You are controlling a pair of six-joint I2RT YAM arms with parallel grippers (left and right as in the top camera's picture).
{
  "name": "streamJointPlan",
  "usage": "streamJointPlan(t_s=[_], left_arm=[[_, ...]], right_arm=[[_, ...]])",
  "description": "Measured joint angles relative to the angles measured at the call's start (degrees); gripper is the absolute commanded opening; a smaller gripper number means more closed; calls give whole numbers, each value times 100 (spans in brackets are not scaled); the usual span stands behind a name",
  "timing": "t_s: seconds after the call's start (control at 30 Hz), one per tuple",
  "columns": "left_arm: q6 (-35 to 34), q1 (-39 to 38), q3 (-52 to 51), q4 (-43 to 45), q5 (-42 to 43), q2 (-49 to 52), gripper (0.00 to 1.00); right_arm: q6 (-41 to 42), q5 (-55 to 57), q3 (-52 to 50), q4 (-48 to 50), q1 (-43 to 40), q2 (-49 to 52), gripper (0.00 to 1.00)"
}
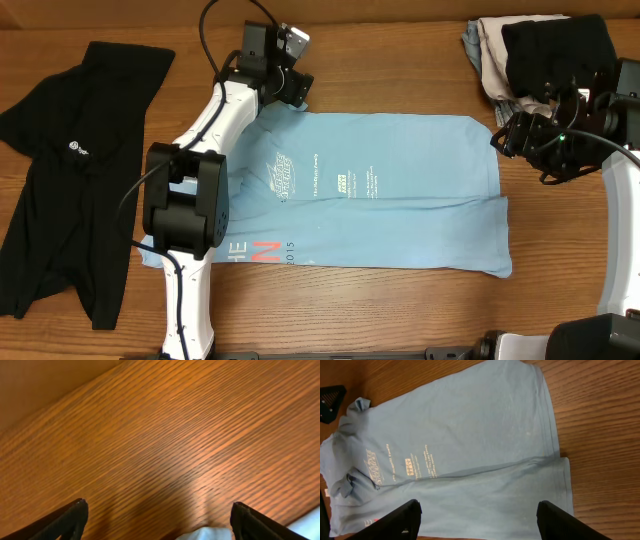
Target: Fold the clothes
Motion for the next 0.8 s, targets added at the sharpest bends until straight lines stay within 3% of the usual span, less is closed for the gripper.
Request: streamJointPlan(t_s=[0.37,0.8], left_arm=[[105,4,35,-234,-37,107,75],[321,-9,37,-487,146,107,71]], right_arm=[[-15,46,0,-2,0,0,77],[-17,90,0,-4,0,0,77]])
